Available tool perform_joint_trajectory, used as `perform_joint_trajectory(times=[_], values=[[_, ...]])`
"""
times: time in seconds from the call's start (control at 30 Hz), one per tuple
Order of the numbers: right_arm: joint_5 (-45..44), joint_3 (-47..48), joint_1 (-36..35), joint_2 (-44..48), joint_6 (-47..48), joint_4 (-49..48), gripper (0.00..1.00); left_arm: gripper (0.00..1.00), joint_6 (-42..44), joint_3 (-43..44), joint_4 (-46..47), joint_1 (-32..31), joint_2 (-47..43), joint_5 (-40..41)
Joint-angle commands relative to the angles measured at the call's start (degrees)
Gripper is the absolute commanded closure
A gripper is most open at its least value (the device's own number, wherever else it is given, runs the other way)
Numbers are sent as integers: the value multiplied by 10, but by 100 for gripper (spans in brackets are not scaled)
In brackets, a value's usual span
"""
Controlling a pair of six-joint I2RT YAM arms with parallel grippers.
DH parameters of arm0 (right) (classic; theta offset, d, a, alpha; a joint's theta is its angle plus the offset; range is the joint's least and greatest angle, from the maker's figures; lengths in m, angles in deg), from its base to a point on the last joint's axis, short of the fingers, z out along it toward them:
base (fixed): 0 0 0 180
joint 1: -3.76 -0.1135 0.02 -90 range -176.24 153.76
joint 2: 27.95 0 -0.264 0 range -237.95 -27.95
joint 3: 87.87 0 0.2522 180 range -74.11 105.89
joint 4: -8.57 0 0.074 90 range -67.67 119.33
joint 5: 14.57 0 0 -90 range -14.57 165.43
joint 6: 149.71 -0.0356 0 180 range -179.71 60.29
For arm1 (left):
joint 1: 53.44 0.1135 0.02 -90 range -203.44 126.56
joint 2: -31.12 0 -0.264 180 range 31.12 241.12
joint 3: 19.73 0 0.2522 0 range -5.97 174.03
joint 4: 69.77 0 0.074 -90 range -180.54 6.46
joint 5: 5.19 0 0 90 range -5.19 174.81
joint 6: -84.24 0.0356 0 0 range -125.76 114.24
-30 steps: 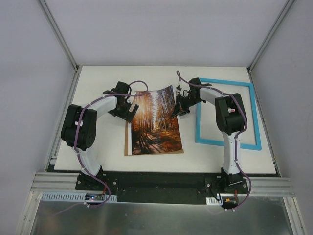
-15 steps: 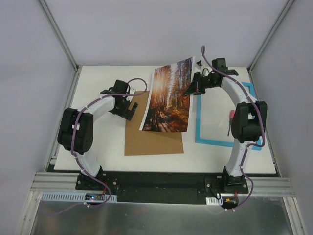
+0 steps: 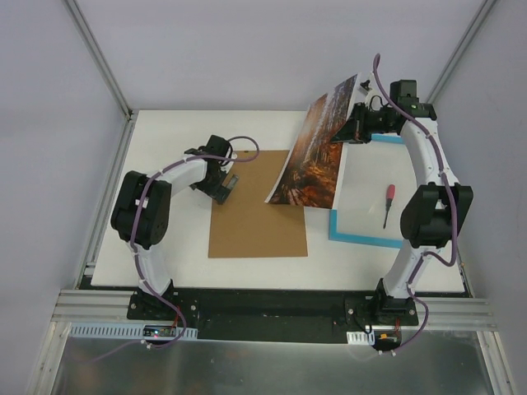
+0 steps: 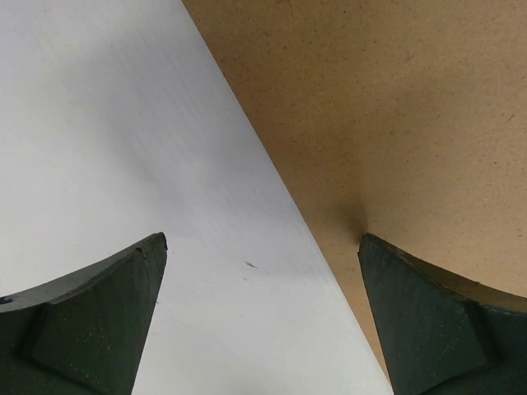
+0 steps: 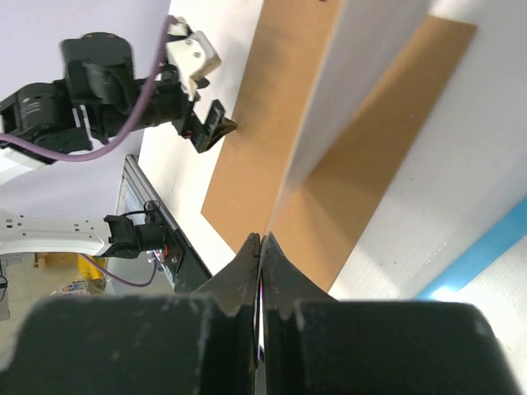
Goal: Take the photo out of the frame
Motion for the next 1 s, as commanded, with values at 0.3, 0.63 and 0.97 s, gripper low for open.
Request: perform_joint_trajectory(times=[0.3,0.63,0.97], values=[[49,31,19,86,3,11,100,5,98,2,-64,110,31,129],[50,31,33,93,-10,12,99,5,124,70,-65,213,3,125],[35,40,35,74,-28,27,100,1,61,128,-91,53,-80,48]])
